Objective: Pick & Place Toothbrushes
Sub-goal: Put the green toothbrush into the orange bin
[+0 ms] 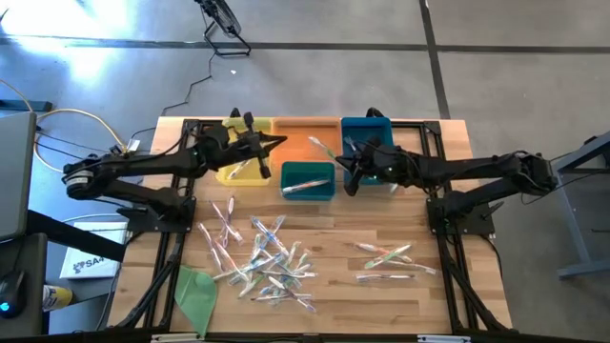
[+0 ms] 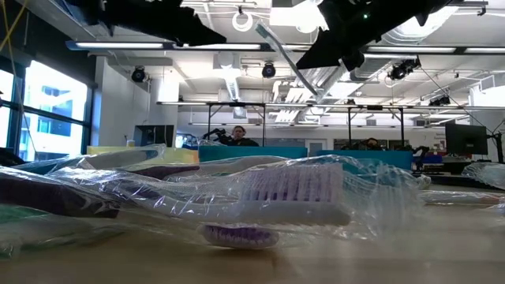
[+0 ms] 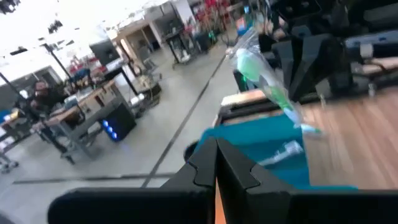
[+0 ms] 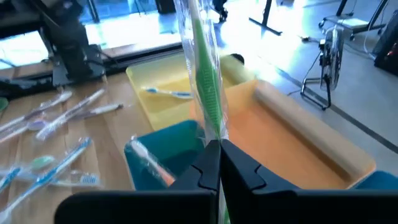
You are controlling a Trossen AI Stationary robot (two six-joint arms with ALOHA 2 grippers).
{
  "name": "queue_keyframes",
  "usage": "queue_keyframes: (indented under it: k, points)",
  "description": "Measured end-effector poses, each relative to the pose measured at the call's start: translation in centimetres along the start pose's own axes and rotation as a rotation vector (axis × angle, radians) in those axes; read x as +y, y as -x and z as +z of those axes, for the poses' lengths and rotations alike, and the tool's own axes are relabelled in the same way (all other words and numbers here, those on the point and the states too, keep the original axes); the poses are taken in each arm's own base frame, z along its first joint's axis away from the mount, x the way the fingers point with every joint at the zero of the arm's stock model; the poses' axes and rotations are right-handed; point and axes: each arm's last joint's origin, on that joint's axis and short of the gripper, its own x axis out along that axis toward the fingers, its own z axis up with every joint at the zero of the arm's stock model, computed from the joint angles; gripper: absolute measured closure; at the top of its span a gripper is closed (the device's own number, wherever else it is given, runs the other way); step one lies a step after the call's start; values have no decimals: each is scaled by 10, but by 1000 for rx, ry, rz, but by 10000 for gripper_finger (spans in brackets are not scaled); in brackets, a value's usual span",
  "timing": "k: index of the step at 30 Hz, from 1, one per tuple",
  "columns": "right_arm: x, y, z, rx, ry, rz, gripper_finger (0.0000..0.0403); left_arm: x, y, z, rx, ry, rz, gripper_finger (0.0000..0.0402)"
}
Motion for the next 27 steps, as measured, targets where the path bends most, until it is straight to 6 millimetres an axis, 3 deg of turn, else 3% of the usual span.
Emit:
queue_keyframes:
  k: [6,15,21,27]
  points:
    - [-4,-1,7,-64,-23,-10,401,14,-15,-7,-124,73,12,402]
    - [-13,-3,10,-85,-40,-41,401,11,-27,-16,-152,127,-45,391]
    - [-15,-4,13,-110,-35,-45,401,12,-37,-10,-179,173,-97,310]
    - [-14,-4,16,-142,-29,-42,401,17,-45,0,-198,380,-112,234]
